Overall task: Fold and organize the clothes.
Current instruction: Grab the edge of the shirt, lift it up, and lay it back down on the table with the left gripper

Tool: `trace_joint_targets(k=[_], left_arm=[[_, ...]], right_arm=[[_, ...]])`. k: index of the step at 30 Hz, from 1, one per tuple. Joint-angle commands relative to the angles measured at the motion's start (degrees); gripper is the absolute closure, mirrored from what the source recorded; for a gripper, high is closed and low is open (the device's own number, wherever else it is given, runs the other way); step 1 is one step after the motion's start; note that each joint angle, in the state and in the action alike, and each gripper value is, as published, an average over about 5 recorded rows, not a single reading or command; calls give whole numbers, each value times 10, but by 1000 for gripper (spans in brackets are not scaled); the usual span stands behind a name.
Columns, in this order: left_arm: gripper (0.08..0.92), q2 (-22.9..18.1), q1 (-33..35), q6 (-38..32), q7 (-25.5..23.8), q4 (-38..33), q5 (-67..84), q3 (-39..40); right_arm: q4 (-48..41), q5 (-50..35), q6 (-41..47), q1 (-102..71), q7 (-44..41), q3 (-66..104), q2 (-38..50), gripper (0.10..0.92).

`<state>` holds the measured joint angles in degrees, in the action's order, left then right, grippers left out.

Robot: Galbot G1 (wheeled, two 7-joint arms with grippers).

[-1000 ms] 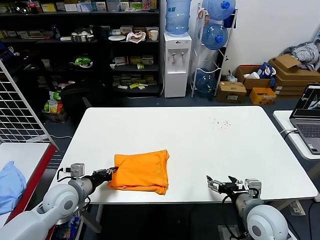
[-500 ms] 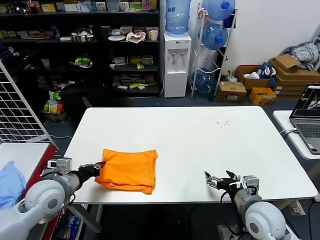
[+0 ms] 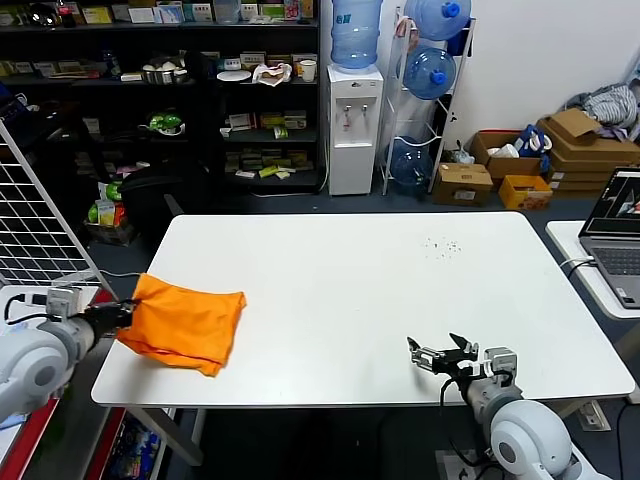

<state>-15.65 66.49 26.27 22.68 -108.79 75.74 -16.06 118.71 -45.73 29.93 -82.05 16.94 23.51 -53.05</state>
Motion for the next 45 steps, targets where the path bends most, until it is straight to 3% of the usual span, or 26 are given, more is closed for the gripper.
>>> trace_joint_targets(k=[1, 11, 15, 19, 23, 27, 32, 34, 37, 45], left_arm=[[900, 61, 11, 7, 11, 54, 9, -31], [900, 70, -2, 26, 57, -6, 81, -20], [900, 30, -12, 20, 120, -71, 156, -17], [900, -73, -82, 4, 205, -164, 204, 60], [900, -235, -271, -13, 294, -187, 256, 265], [900, -420, -417, -23, 343, -86, 276, 399], [900, -605, -469, -19, 340, 78, 235, 460], [900, -649, -472, -17, 330, 131, 214, 471], [900, -684, -469, -14, 314, 184, 184, 478], [900, -709, -458, -14, 288, 239, 130, 474]], right_arm=[[-5, 9, -5, 3, -9, -1, -3, 104], [-7, 15, -4, 3, -6, -1, -8, 104], [-4, 20, -4, -4, -4, 4, -14, 104], [6, 26, 1, -17, 4, 12, -22, 104], [16, 31, 6, -37, 14, 26, -30, 104], [20, 35, 12, -51, 23, 35, -43, 104], [22, 38, 16, -56, 29, 37, -58, 104], [22, 37, 16, -55, 29, 38, -59, 104], [22, 33, 15, -52, 29, 41, -57, 104], [22, 21, 12, -43, 29, 45, -49, 104]])
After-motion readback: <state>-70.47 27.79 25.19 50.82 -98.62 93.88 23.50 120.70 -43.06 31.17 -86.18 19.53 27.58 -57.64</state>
